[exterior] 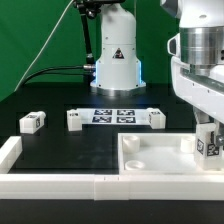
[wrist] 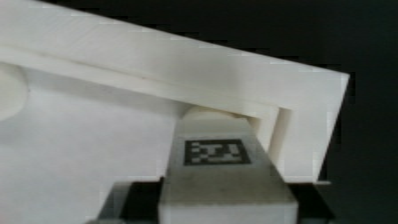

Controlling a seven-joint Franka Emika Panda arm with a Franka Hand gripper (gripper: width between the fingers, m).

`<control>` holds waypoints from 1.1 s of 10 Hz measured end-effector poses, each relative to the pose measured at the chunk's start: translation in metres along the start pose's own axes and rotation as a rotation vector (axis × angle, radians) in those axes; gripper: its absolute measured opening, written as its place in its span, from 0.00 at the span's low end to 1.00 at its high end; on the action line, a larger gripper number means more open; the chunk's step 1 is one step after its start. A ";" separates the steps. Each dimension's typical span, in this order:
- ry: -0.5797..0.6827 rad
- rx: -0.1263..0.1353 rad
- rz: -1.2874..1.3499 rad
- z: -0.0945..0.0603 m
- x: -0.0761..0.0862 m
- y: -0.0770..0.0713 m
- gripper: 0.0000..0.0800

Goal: Assemble one leg

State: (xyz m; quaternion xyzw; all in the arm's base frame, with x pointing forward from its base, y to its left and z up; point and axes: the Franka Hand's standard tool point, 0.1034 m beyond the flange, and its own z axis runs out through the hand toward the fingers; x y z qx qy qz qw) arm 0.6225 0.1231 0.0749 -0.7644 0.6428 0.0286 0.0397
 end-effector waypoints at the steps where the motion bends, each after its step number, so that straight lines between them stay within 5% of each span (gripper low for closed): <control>1: -0.004 0.001 0.081 0.000 0.000 0.000 0.37; 4: -0.008 0.003 0.063 0.000 0.000 0.000 0.37; 5: -0.008 0.003 0.063 0.000 0.000 0.000 0.64; 6: -0.008 -0.007 -0.051 0.000 0.000 0.001 0.64; 7: -0.010 -0.012 -0.243 0.000 0.000 0.001 0.78; 11: -0.015 -0.014 -0.768 0.002 0.004 0.001 0.81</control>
Offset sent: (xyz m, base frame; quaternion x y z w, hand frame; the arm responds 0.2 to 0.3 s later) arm 0.0000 0.0000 0.0000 0.0000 0.0000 -0.0899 0.9960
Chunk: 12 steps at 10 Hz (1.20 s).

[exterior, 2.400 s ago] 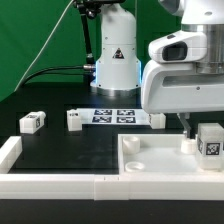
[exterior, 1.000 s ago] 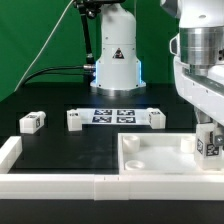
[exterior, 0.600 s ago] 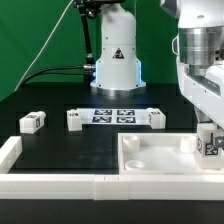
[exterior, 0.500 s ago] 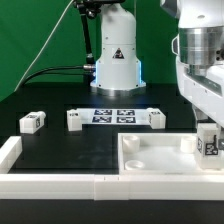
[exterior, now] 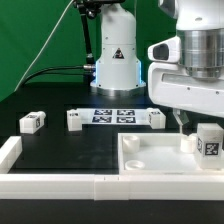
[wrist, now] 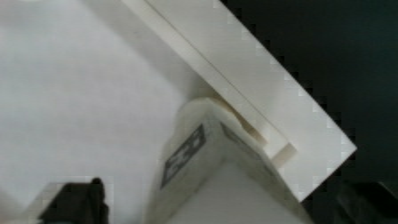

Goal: Assemble one leg

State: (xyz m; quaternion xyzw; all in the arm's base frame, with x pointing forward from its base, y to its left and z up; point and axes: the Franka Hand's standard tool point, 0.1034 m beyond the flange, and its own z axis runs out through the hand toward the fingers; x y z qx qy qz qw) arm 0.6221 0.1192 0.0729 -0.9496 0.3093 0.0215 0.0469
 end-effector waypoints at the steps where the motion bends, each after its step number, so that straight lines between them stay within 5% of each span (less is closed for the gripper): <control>1: 0.000 0.000 -0.154 0.000 0.001 0.001 0.81; 6: -0.005 -0.015 -0.543 0.002 0.002 0.002 0.81; 7: -0.005 -0.015 -0.540 0.002 0.002 0.002 0.66; 8: -0.005 -0.015 -0.540 0.002 0.002 0.002 0.66; 10: -0.005 -0.015 -0.535 0.002 0.002 0.002 0.36; 12: -0.005 -0.014 -0.504 0.002 0.002 0.002 0.36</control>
Offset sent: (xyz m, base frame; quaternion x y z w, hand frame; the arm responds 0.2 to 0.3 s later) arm 0.0048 0.0070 -0.0020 -0.0149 -0.0166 -0.3062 0.9517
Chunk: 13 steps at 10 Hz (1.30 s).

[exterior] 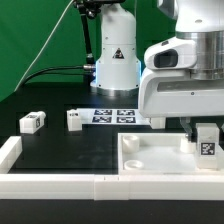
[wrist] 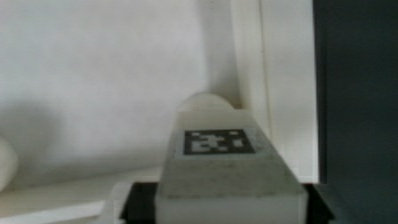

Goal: Assemble one leg

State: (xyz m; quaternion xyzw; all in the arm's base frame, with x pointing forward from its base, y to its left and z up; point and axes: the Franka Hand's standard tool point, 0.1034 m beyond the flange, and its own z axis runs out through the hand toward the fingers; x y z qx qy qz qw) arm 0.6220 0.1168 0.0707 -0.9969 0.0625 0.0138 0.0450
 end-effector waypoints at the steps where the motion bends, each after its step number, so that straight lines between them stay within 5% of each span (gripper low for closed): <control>1: 0.000 0.000 0.006 0.000 0.000 0.000 0.36; 7: 0.027 0.046 0.982 0.002 0.000 -0.001 0.36; 13: 0.002 0.072 1.465 0.002 0.002 -0.001 0.36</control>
Offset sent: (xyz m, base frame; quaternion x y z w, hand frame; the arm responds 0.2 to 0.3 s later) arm -0.0098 -0.0067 -0.0040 0.0327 -0.0023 0.3168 0.9479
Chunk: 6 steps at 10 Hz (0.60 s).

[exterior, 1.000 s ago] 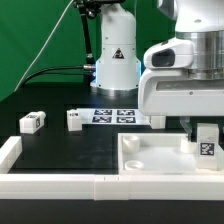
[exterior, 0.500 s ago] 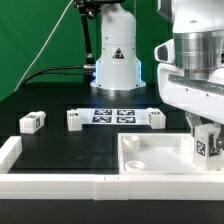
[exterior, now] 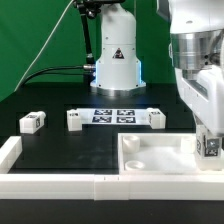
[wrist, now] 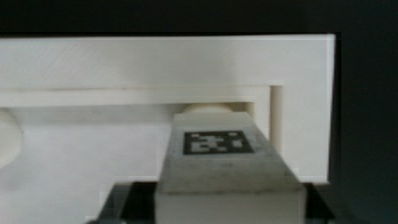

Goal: Assemble one leg

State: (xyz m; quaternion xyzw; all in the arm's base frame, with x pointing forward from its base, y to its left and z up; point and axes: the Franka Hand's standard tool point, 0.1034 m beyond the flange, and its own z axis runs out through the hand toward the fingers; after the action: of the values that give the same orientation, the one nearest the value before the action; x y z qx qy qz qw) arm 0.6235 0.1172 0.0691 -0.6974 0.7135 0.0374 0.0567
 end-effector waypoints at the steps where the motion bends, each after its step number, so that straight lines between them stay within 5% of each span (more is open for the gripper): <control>1: 0.000 0.000 -0.033 0.000 0.000 0.000 0.48; 2: 0.000 -0.001 -0.079 0.000 0.000 0.000 0.67; 6: -0.002 -0.006 -0.513 0.000 -0.004 0.001 0.81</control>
Offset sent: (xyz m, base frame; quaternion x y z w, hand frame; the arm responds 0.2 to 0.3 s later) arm 0.0000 0.0061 0.0024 -0.0218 -0.0055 -0.1514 0.9882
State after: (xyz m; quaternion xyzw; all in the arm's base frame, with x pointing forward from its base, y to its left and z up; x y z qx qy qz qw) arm 0.6225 0.1218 0.0693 -0.8558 0.5129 0.0245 0.0631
